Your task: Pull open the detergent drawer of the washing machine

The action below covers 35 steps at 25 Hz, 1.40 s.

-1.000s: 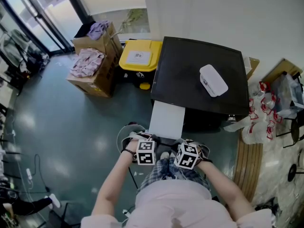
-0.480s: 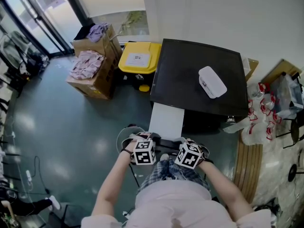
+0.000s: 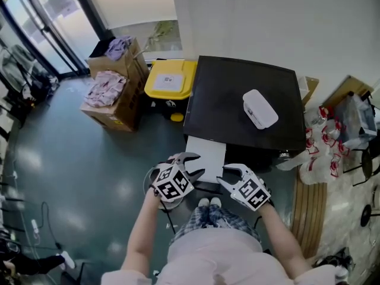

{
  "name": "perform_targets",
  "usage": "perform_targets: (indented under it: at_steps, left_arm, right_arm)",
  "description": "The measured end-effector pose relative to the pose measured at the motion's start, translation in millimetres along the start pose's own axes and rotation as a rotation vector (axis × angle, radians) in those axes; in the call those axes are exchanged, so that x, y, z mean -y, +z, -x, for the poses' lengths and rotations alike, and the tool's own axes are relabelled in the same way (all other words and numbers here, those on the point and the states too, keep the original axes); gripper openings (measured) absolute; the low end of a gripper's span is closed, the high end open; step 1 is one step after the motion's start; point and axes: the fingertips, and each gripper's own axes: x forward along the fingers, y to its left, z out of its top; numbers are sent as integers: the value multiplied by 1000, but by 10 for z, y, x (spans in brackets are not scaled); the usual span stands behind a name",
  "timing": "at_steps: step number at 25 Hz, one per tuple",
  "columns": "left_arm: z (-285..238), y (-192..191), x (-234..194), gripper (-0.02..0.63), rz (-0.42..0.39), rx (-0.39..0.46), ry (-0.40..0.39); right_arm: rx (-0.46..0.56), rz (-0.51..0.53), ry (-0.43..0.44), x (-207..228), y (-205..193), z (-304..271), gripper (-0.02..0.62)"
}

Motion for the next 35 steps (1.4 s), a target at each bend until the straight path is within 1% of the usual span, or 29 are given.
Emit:
perform_targets:
  at_steps: [2, 6, 8, 10, 14, 17, 20, 23, 27, 35]
  left_arm:
    - [41, 184, -215, 190, 40, 75, 76]
    - [148, 515, -631, 133, 147, 227, 251]
    - [223, 642, -799, 113, 217, 304, 316]
    - [308, 739, -940, 87, 267, 364, 373]
    - [439, 922, -1118, 57, 290, 442, 455]
    - [501, 1036, -1200, 41, 294, 479, 498]
    - [505, 1111, -1241, 31, 305, 500, 529]
    - [500, 1135, -1256, 26, 326, 517, 559]
    - [496, 1182, -1271, 26, 348, 542, 580]
    - [499, 1201, -1309, 25, 366, 555, 588]
  right_arm:
    - [74, -40, -87, 274, 118, 158, 163]
    - [232, -134, -261, 805, 295, 559, 127]
    - [313, -179, -332, 1018, 359, 779, 109]
    - [394, -208, -398, 1195, 425, 994, 93]
    - [533, -237, -534, 1479, 505, 1408, 46]
    - [605, -253, -634, 1644, 522, 1658, 18]
    - [656, -260, -727, 1767, 526, 1875, 17]
    - [685, -260, -792, 1830, 518, 2025, 17]
    - [677, -253, -829, 1870, 456, 2104, 15]
    - [659, -267, -883, 1918, 329, 2200, 14]
